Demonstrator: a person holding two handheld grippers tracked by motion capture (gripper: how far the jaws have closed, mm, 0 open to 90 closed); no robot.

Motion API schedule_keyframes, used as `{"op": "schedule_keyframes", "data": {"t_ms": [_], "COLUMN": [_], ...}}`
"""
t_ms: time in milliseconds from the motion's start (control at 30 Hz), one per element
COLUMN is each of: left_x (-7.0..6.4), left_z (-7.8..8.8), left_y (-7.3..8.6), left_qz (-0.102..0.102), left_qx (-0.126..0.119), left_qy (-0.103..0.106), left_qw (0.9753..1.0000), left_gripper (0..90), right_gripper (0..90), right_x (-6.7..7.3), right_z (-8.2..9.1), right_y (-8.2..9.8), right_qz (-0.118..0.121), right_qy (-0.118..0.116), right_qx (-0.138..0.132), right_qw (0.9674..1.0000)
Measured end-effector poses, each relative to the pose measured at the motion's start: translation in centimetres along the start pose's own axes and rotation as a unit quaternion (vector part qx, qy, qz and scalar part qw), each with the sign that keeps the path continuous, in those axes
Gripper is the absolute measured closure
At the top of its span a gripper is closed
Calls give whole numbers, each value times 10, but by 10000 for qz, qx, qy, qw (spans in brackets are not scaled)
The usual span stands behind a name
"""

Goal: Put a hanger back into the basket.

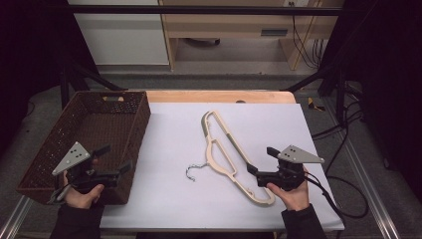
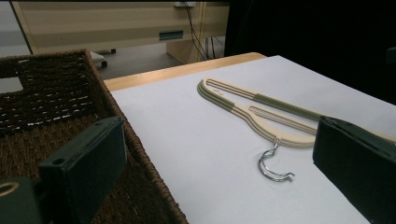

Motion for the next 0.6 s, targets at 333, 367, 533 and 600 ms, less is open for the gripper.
{"op": "schedule_keyframes", "data": {"t_ms": [333, 367, 533, 600], "left_x": [-3, -4, -6, -7], "left_z": [-3, -4, -6, -6], "left_y": [1, 2, 2, 2], "left_qz": [-37, -59, -92, -94], "left_qx": [30, 53, 68, 63], "left_qy": [7, 19, 30, 42], "left_qw": [10000, 10000, 9999, 9999], "left_gripper": [29, 29, 29, 29], "right_gripper": [222, 235, 284, 306], "right_x": [14, 15, 20, 21], "right_z": [-25, -28, -38, -41], "right_y": [29, 32, 45, 49], "right_qz": [202, 231, 270, 337], "right_qy": [32, 51, -26, -29], "right_qx": [767, 848, 1123, 1180], "right_qw": [9968, 9961, 9933, 9924]}}
Point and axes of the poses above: each handheld gripper's, and its own axes: z roughly backward along the jaws, y roughly out of its underside, x roughly to its left, the point moved 6 cm from there along -z, roughly forward along the jaws, and after that the axes turned 2 degrees about -z, right-handed, at the moved point
